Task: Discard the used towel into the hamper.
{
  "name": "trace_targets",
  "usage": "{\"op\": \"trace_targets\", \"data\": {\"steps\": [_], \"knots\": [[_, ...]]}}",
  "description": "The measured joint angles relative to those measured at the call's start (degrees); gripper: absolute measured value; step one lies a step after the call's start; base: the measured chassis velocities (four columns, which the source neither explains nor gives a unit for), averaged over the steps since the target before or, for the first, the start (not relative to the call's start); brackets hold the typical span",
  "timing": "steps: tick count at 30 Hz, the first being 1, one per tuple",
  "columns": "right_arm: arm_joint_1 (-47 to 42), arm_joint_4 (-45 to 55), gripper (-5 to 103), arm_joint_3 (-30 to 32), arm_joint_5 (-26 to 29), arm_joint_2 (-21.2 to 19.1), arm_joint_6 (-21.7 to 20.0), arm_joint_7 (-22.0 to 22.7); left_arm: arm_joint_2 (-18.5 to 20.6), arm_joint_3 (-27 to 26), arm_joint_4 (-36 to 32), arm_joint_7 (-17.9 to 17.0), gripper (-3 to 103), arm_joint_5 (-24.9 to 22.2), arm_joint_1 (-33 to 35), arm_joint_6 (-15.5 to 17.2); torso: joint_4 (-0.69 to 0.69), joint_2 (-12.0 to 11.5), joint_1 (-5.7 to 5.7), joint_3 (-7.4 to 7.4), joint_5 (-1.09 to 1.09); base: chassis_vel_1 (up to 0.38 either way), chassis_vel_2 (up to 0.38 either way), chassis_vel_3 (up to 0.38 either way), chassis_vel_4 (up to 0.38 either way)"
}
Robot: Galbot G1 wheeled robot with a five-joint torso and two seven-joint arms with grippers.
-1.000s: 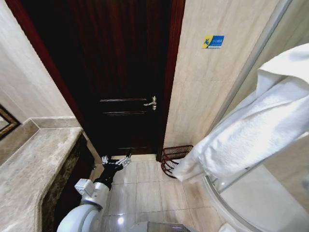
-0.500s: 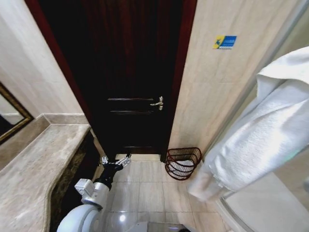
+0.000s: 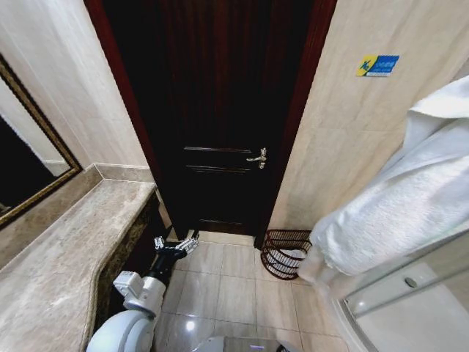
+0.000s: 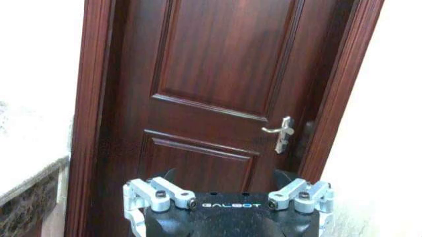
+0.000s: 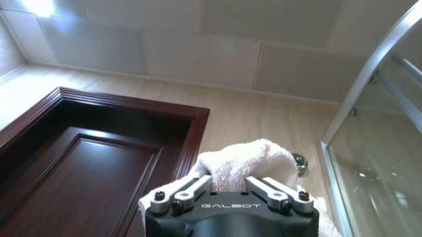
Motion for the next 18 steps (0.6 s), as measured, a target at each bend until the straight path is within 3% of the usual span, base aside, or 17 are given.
{"op": "trace_targets", "data": {"steps": [18], "knots": [[1.29, -0.02, 5, -3.0, -0.44, 0.13, -0.6, -0.66, 0.0, 0.0, 0.0, 0.0, 99, 0.0, 0.0, 0.0, 0.01, 0.0, 0.0, 0.0, 0.0, 0.0, 0.0, 0.0, 0.0]]}}
